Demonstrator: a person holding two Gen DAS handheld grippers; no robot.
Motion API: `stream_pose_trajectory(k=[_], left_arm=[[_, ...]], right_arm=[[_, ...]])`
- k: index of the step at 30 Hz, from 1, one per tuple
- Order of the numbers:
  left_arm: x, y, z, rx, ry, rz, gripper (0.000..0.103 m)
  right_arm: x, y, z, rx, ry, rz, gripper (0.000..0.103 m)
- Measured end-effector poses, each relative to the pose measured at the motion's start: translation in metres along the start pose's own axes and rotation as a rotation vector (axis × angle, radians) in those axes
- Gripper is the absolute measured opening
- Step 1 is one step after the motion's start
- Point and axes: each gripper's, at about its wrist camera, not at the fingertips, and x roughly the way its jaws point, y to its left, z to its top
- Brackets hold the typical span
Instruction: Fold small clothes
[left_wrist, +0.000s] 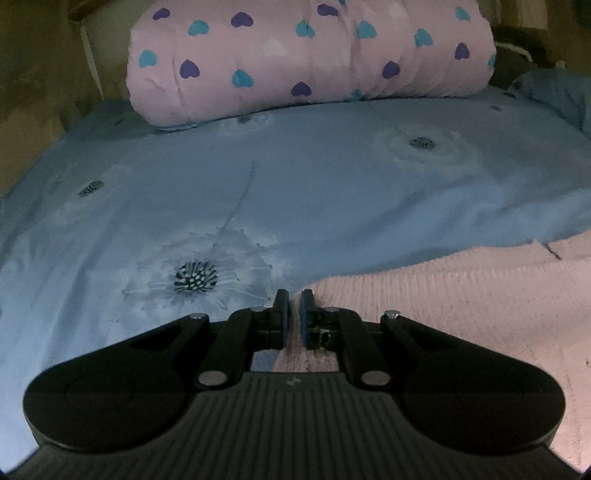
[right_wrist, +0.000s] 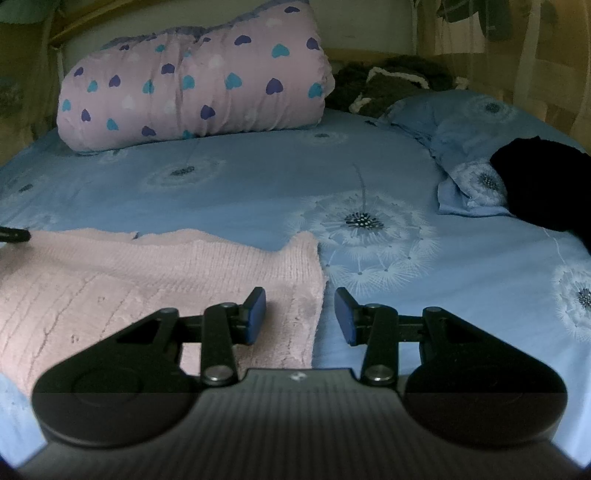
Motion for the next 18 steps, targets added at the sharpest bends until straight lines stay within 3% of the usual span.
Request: stream_pose_trajectory(k=[6,9,11,13,16,18], left_arm=[[-0.030,0.005,-0.001,-0.058,0.015,0.001,0.013],[-0.057,0.004,-0.006,-0.063,0.023,-0.005,0.021],[-0.076,0.002,-0.010,-0.066,0.017,-0.014,0.042],[-0.095,-0.001,-0.015,-0.067,0.015,-0.015,0.056],[-0.118,-0.009,-0.021,-0.057,0.021,-0.034,0.061],[-0.130,-0.016,-0.027,-0.056,0.038,-0.039,0.064]], right_arm=[[-0.001,-0.001,0.000,0.009,-0.004,0.005,0.043],[-0.004,-0.001,0.002,0.013,-0.027,0.022,0.043],[-0.004,-0.001,0.002,0.012,-0.038,0.043,0.043],[0.002,-0.001,0.003,0.014,-0.024,0.093,0.043],[0.024,0.000,0.003,0.020,0.072,0.180,0.043],[0.039,0.003,-0.004,-0.010,0.101,0.154,0.043]])
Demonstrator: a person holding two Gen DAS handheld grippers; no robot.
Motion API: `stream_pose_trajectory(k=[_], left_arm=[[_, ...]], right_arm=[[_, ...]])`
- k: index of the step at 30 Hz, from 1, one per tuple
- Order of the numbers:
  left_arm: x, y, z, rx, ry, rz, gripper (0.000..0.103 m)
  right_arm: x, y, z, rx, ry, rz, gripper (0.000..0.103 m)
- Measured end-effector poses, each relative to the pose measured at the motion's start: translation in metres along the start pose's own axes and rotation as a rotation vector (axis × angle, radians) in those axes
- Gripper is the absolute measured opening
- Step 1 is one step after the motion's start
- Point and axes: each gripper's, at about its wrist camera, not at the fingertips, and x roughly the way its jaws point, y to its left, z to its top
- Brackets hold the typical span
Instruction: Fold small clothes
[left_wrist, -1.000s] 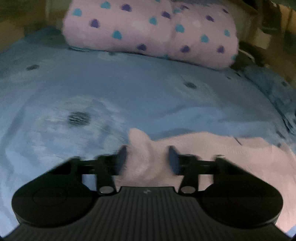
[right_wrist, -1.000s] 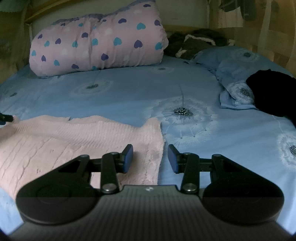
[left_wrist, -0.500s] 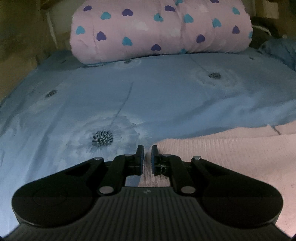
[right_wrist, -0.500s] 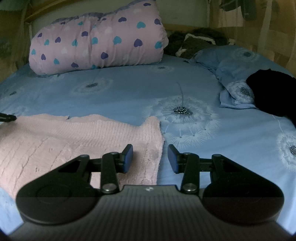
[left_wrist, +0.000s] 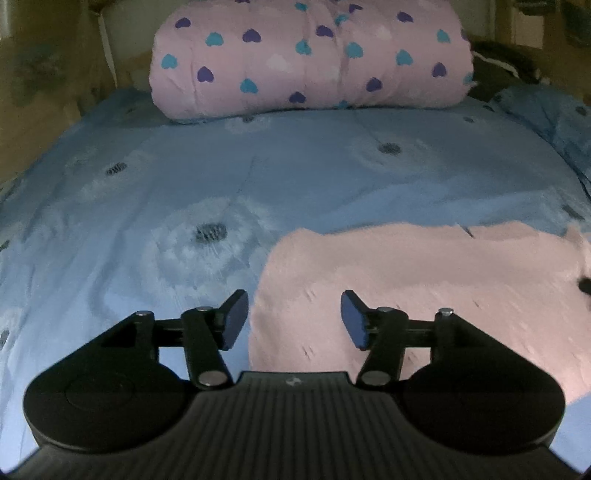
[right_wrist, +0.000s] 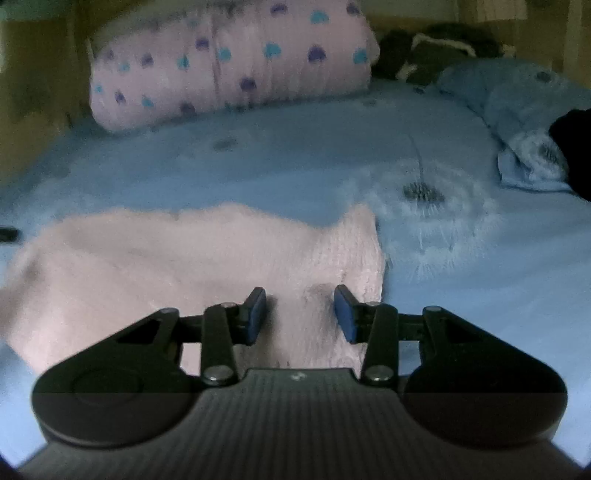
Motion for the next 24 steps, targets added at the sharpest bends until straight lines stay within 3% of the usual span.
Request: stream_pose_trajectory(k=[6,12,15,24], left_arm=[[-0.026,-0.006,-0.028,-0.036,0.037,-0.036,0.070],[-0.020,-0.004,-0.052,-0.096,0.071,-0.029,0.077],[-0.013,-0.005,-0.056,-0.101,0.083,-0.038,0.078],[-0.005,-0.004,-0.060,-0.049,0.108,-0.055,0.086]], right_arm=[[-0.010,0.001,-0.004,-0.010,-0.066,-0.031,0.047],[-0.049,0.003,-0.005,0.055,-0.092,-0.066,0.050],[-0.069,0.004,-0.008,0.130,-0.106,-0.072,0.060],[-0.104,0.007,-0.045,0.353,-0.088,-0.072,0.061]])
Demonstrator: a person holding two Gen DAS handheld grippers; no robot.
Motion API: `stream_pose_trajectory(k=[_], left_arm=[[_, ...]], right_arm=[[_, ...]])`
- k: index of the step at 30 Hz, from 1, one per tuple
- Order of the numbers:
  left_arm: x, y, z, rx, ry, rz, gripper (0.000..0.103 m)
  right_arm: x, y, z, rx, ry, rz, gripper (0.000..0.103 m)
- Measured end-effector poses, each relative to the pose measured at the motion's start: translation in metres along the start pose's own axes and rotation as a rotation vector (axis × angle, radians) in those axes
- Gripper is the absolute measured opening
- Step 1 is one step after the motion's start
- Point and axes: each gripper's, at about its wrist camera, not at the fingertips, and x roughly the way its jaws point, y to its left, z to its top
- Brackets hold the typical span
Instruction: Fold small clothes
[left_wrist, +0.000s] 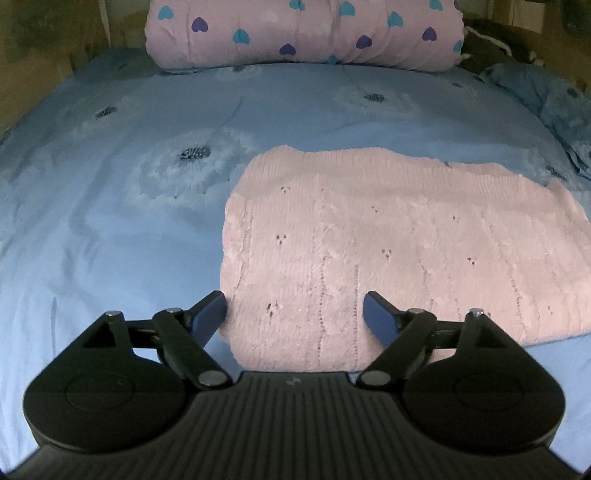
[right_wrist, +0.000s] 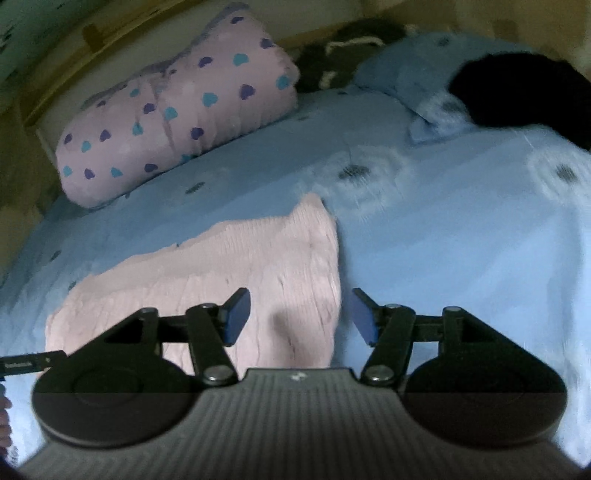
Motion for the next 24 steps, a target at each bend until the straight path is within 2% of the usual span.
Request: stream_pose_trajectory(k=[6,11,16,24], left_arm=[[0.004,0.008,-0.005,-0.025,0.034,-0.007,0.088],[0.005,0.012,-0.010,-0.032,0.044,-0.012,0.089],[0.007,0.015,-0.011,-0.051,0.053,-0.019,0.090],[0.017,0.020,-0.008,-0.088,0.070,-0.031,0.091]], right_arm=[[-0.013,-0.001,-0.025,0.099,0.027,-0.008,0.061],[-0.008,0.004,-0.040,0.163,0.065,0.000,0.062],[0.008,0.008,-0.052,0.279,0.099,0.055,0.063],[0.026,0.011,-0.059,0.383,0.009,0.071,0.063]])
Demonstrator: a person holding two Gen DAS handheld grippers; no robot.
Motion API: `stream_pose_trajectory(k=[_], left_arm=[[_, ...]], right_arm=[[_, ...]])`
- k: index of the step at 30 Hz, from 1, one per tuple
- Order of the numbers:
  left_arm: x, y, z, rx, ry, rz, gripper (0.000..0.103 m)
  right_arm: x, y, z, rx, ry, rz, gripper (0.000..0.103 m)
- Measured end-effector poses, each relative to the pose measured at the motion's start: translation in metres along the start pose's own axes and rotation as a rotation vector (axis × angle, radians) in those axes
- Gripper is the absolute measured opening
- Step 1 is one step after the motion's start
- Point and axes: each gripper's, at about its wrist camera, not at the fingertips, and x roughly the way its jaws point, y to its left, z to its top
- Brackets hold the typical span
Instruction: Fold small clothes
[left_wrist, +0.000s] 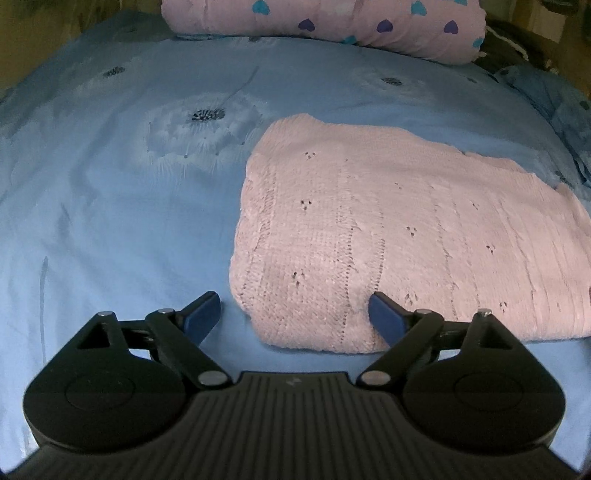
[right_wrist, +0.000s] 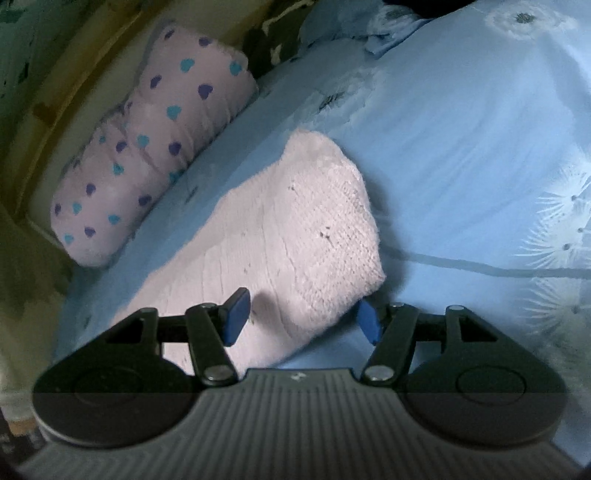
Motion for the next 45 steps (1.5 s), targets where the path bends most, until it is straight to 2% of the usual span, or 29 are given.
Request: stream_pose_trajectory(k=[9,20,27,36,43,45], left_arm=[[0.005,0.000,0.001,-0.016,0.006,0.001,0.092],[0.004,0.001,0.000,-0.011,0.004,0.003,0.093],[0.004,0.001,0.001,-0.015,0.006,0.001,0.093],[0.005,0.000,-0.001,-0.013,-0.004,0.007,0.093],[0.001,0.000,-0.001,-0.016,-0.015,0.010,0.093],[-0.001,-0.001,-0.001,-0.015,-0.019,0.009,0.093]], right_arm=[[0.013,-0.006,0.002,0.050,-0.045,0.049,0.064],[0.020,-0.017,0.006,0.244,-0.114,0.099,0.064],[0.024,-0.013,0.004,0.225,-0.136,0.088,0.064],[0.026,-0.006,0.000,0.060,-0.109,0.080,0.064],[0.026,-0.015,0.007,0.172,-0.106,0.129,0.066],[0.025,-0.015,0.006,0.193,-0.126,0.128,0.062]])
